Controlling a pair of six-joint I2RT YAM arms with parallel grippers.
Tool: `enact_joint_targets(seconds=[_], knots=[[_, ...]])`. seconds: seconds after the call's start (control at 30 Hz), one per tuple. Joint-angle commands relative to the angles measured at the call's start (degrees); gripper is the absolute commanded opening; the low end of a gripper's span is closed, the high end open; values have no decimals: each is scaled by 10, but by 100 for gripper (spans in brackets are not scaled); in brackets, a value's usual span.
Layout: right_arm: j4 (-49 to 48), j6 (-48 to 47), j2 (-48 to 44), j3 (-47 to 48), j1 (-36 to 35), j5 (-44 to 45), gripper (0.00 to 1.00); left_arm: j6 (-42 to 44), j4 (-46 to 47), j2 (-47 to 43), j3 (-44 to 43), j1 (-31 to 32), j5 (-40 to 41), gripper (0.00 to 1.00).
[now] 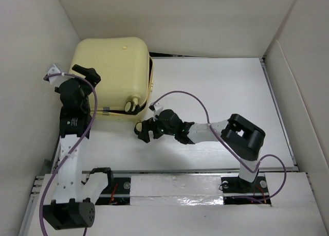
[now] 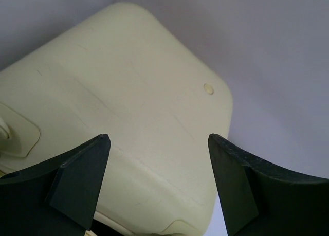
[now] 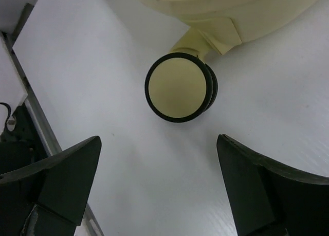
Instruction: Pack the luggage
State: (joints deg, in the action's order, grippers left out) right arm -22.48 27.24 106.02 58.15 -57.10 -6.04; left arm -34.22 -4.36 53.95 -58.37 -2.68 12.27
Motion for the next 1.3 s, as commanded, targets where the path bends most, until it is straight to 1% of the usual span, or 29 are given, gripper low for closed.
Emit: enact_joint_targets(seconds=[0.0,0.03,0.1,0.13,0.23,0.33,0.43,0.53,0.57,0.6,0.63,0.67,0.7,0.77,0.8,0.9,0.93,1.0,1.03,1.07,1.17,1.2,1.23,1.27], knots=[[-95,5,20,27,-18,45,100,1,81,-40,7,-1,10,75],[-93,9,29,34,-30,87,100,1,81,-42,10,-1,4,75],[-90,20,52,55,-42,141,100,-4,87,-43,19,-1,-17,75],[-85,33,60,61,-47,187,100,-9,89,-42,22,-1,-23,75],[-85,59,88,79,-47,266,100,-17,97,-49,33,-1,-28,74],[-106,61,114,97,-47,278,99,-18,110,-52,43,-1,-27,74],[-101,69,132,117,-47,306,95,-18,110,-42,41,-1,-36,74],[-101,74,140,123,-47,326,80,-19,110,-39,44,-1,-38,74],[-104,76,141,120,-47,327,67,-19,111,-39,45,-1,-37,74],[-109,76,141,116,-41,325,58,-19,115,-39,48,-1,-37,74],[-122,76,140,110,-35,317,47,-19,116,-38,48,-1,-38,74],[-128,79,133,101,-35,312,24,-19,116,-36,48,-1,-39,74],[-136,82,126,74,-30,312,16,-19,115,-35,48,-1,-41,74],[-167,89,101,31,-18,312,7,-16,114,-32,46,-1,-40,74],[-179,91,70,-18,-10,310,5,-16,112,-31,46,-1,-42,74],[-205,98,16,-87,35,293,0,-20,117,-26,48,-1,-54,74],[-206,98,-22,-128,47,284,0,-21,117,-22,47,-1,-56,74],[-205,98,-60,-166,83,278,0,-22,112,-20,46,-1,-58,74],[-201,99,-99,-199,94,276,0,-22,111,-19,47,-1,-58,74],[-198,100,-117,-216,115,276,0,-21,110,-22,48,-1,-57,74],[-172,100,-183,-265,146,277,0,-21,101,-25,51,-1,-49,73],[-163,100,-197,-273,164,276,2,-22,92,-25,52,-1,-42,72],[-156,98,-209,-279,173,268,7,-23,89,-25,54,-1,-38,72],[-138,95,-230,-283,180,264,19,-23,88,-21,55,-1,-32,72]])
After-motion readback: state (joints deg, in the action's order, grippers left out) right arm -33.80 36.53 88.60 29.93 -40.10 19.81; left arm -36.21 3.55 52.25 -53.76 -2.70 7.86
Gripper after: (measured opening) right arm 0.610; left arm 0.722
